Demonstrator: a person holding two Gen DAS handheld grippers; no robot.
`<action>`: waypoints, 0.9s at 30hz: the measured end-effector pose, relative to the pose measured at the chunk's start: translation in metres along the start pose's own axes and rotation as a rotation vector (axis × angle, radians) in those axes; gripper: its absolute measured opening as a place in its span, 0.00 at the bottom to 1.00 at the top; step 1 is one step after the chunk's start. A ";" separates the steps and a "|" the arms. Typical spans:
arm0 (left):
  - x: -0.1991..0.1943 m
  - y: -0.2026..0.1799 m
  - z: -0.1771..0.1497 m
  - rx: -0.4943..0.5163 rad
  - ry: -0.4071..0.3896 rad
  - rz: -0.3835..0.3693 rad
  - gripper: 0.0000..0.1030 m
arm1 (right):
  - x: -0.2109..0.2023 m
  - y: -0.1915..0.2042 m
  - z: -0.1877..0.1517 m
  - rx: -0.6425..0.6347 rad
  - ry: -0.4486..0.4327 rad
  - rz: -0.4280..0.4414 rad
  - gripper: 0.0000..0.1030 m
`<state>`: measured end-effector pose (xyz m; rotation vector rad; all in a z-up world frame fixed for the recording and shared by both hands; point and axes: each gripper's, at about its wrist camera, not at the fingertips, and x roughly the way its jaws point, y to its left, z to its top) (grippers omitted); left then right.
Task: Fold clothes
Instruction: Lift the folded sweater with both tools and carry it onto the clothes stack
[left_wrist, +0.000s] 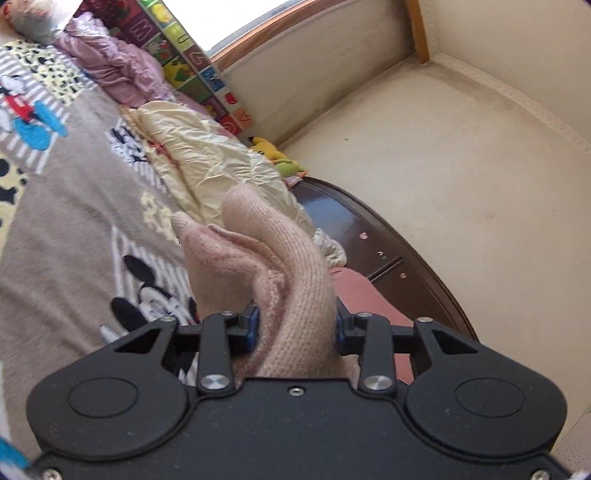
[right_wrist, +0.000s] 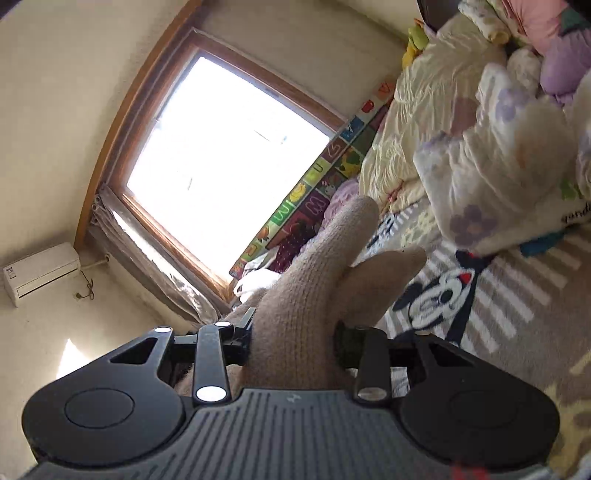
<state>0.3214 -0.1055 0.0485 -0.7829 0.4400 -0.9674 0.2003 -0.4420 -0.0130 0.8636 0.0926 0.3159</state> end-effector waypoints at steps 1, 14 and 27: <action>0.016 -0.005 0.004 0.024 -0.020 -0.060 0.34 | -0.002 0.000 0.015 -0.037 -0.045 0.012 0.38; 0.214 0.043 -0.015 -0.172 0.063 -0.005 0.49 | 0.047 -0.153 0.157 0.101 -0.266 -0.409 0.47; 0.208 0.055 -0.032 -0.208 0.201 0.349 0.73 | 0.020 -0.195 0.164 0.160 -0.235 -0.500 0.75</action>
